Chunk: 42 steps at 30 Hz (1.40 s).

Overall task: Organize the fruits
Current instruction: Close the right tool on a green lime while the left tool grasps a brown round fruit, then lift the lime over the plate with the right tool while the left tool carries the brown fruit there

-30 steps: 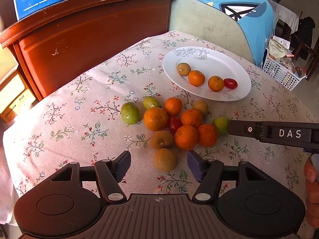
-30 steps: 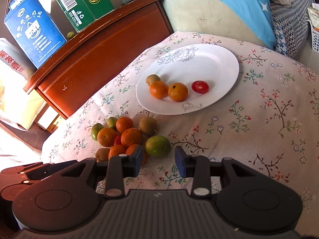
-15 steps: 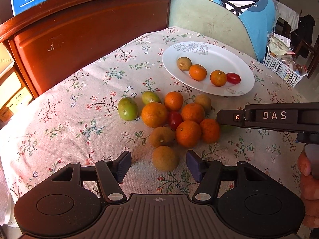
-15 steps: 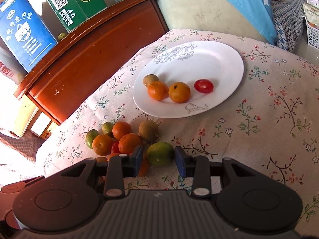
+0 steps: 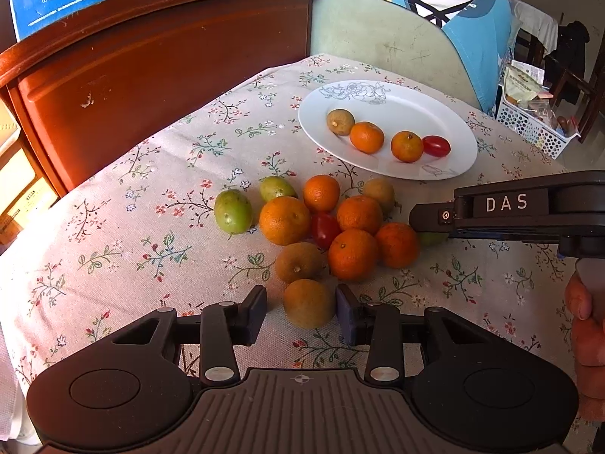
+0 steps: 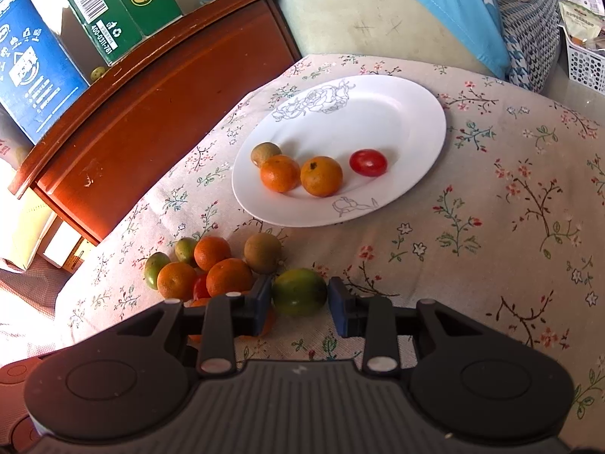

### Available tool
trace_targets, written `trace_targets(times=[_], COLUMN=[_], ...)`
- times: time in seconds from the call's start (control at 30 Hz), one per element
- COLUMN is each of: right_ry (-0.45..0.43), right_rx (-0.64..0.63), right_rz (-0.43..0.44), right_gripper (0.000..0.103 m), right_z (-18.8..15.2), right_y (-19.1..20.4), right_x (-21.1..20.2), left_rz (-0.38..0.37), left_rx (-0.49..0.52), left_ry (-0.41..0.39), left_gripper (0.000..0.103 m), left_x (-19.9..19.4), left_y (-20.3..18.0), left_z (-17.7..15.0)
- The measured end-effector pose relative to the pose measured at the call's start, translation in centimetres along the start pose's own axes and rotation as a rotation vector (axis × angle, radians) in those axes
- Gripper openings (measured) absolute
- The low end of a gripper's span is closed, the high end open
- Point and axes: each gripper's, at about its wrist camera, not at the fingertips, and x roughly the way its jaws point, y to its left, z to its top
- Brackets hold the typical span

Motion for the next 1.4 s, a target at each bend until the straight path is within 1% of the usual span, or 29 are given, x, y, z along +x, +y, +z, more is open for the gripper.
trace_targets(times=[0.03,0.07,0.2,0.3,0.47,0.7,1.0,1.2,1.4], right_ry=[0.001,0.002,0.001,-0.012,-0.029,-0.034,-0.045,-0.071,-0.114], right_rx=[-0.002,-0.006,-0.020,-0.022,-0.034,-0.056,-0.070,-0.128,-0.062], right_rz=[0.001,0.000,-0.002,0.008,0.020,0.032,0.057,0.054,0.044], right_gripper=[0.032,0.032,0.032,0.032,0.032,0.032,0.032,0.032,0.032], right_z=[0.0,0.0,0.1,0.2,0.5,1.1,3.2,4.7,6.5], right_y=[0.0,0.0,0.1,0.1,0.2,0.5,0.0,-0.7,-2.5], right_x=[0.0,-0.1,-0.3,-0.8,-1.7,-2.9,-4.4,-5.5,-5.7], left_rz=[-0.013,-0.021,-0.013,-0.018,-0.031,-0.024,-0.040,-0.052,-0.079], left_rx=[-0.005,-0.011,0.001,-0.012,-0.030,-0.027,-0.026,-0.009,-0.045], left_ry=[-0.002,-0.002,-0.005,-0.009,-0.046,-0.102,-0.157,-0.192,-0.194], left_gripper=[0.026,0.026,0.026,0.026,0.026,0.026,0.026,0.026,0.026], left_x=[-0.1,-0.2,-0.5,-0.9,-2.1,-3.1,-4.1,-4.4,-3.4], left_y=[0.1,0.1,-0.1,0.0,0.2,0.0,-0.5,-1.0,-1.2], left_z=[0.1,0.1,0.1,0.3,0.9,2.1,4.1,6.1,8.2])
